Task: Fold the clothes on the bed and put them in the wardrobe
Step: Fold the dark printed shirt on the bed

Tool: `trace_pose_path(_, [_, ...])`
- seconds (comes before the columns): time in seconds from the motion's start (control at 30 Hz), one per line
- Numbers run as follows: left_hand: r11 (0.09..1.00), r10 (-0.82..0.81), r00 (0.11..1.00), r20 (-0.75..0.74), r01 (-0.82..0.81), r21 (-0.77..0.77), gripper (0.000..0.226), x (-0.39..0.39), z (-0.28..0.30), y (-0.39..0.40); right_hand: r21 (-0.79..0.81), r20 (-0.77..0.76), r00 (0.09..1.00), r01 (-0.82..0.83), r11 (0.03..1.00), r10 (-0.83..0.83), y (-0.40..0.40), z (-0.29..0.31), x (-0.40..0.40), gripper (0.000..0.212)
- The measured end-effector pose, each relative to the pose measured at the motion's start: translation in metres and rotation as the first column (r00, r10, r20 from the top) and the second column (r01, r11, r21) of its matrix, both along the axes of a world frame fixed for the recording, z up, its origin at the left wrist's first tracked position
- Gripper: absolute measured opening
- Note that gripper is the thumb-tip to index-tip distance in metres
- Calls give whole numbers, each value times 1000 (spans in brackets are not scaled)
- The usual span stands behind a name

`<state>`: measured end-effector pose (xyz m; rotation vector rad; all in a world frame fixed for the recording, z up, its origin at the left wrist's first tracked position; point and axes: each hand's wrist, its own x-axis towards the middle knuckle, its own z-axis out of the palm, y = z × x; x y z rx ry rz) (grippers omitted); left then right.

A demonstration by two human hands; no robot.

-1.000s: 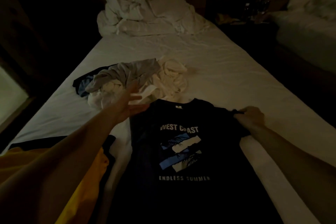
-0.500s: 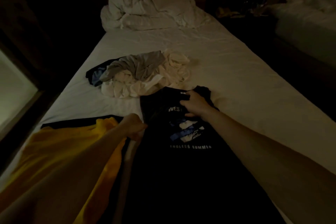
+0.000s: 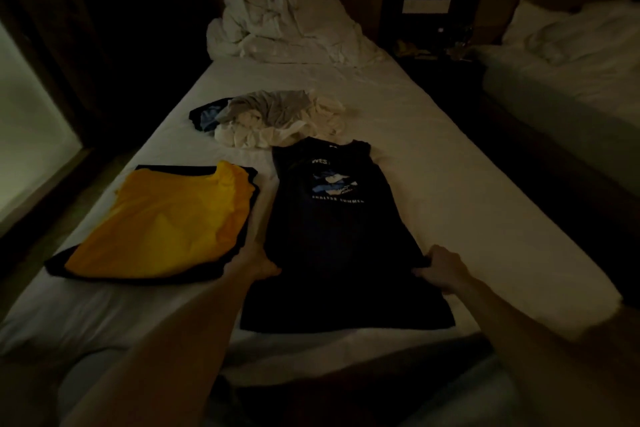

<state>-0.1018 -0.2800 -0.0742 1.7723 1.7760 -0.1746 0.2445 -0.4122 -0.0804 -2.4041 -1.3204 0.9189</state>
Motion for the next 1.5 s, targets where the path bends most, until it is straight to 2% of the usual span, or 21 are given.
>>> trace_pose_path(0.03, [993, 45, 999, 15, -46, 107, 77, -2, 5, -12, 19, 11, 1000, -4, 1000, 3, -10, 0, -1, 35])
trace_pose_path(0.07, [974, 65, 998, 25, -69, 215, 54, -4, 9, -20, 47, 33, 999, 0, 999, -2, -16, 1, -1, 31])
trace_pose_path(0.13, [917, 13, 1000, -13, -7, 399, 17, -1, 29, -36, 140, 4, 999, 34, 990, -35, -24, 8, -4, 25])
trace_pose_path(0.2, [835, -89, 990, -107, 133, 534, 8, 5, 45, -44, 233, -55, 998, 50, 971, -39, -26, 16, -11, 23])
trace_pose_path(0.27, [761, -211, 960, -182, 278, 587, 10, 13, 52, -50, 305, -40, 999, 33, 952, -22, -26, 27, -27, 24])
trace_pose_path(0.3, [741, -284, 929, -237, 370, 561, 10, 18, 49, -52, 328, -21, 1000, 13, 945, -7, -24, 30, -36, 25])
trace_pose_path(0.37, [697, -461, 828, -319, 561, 448, 14, 27, 38, -57, 337, 28, 997, -72, 939, 66, -21, 31, -57, 32])
trace_pose_path(0.47, [680, -624, 733, -270, 680, 275, 45, 29, 18, -65, 245, 107, 959, -282, 928, 263, -23, 20, -80, 53])
trace_pose_path(0.6, [577, -717, 607, -344, 793, 196, 80, 8, -5, -70, -77, 320, 770, -560, 825, 553, -43, -16, -78, 96])
trace_pose_path(0.63, [567, -720, 593, -360, 802, 186, 87, 3, -9, -69, -100, 370, 727, -587, 803, 578, -47, -24, -75, 97])
trace_pose_path(0.7, [568, -730, 598, -331, 800, 193, 87, -4, -15, -64, -74, 431, 686, -621, 780, 586, -50, -28, -70, 84])
trace_pose_path(0.8, [646, -714, 689, -123, 716, 265, 54, -10, -13, -54, 20, 365, 736, -618, 786, 570, -41, -12, -66, 65])
trace_pose_path(0.9, [762, -600, 800, -4, 572, 303, 29, -12, -8, -42, 177, 250, 863, -486, 856, 439, -27, 11, -57, 47])
trace_pose_path(0.97, [848, -479, 863, 160, 407, 340, 24, -9, -2, -37, 299, 153, 927, -375, 877, 344, -19, 26, -50, 31])
trace_pose_path(1.03, [908, -319, 874, 365, 172, 381, 21, -6, 8, -34, 428, 21, 976, -203, 881, 215, -11, 37, -45, 16])
trace_pose_path(1.1, [924, -197, 819, 538, -28, 380, 22, -4, 15, -27, 527, -95, 988, -54, 848, 122, -2, 45, -43, 10])
trace_pose_path(1.17, [945, -99, 713, 694, -152, 291, 31, -3, 22, -17, 580, -178, 982, 50, 813, 66, 8, 52, -42, 7])
trace_pose_path(1.23, [967, -33, 614, 788, -181, 181, 42, -3, 29, -6, 603, -283, 959, 162, 781, 19, 21, 60, -40, 10])
trace_pose_path(1.3, [988, -12, 580, 815, -118, 98, 49, -1, 36, 6, 611, -354, 935, 238, 755, -8, 37, 67, -35, 15])
trace_pose_path(1.4, [993, 31, 527, 850, -113, 33, 29, 5, 51, 35, 636, -384, 923, 290, 715, -34, 69, 77, -27, 19])
trace_pose_path(1.5, [976, 65, 402, 913, -216, 26, 16, 16, 70, 73, 676, -326, 944, 274, 684, -56, 110, 89, -18, 23])
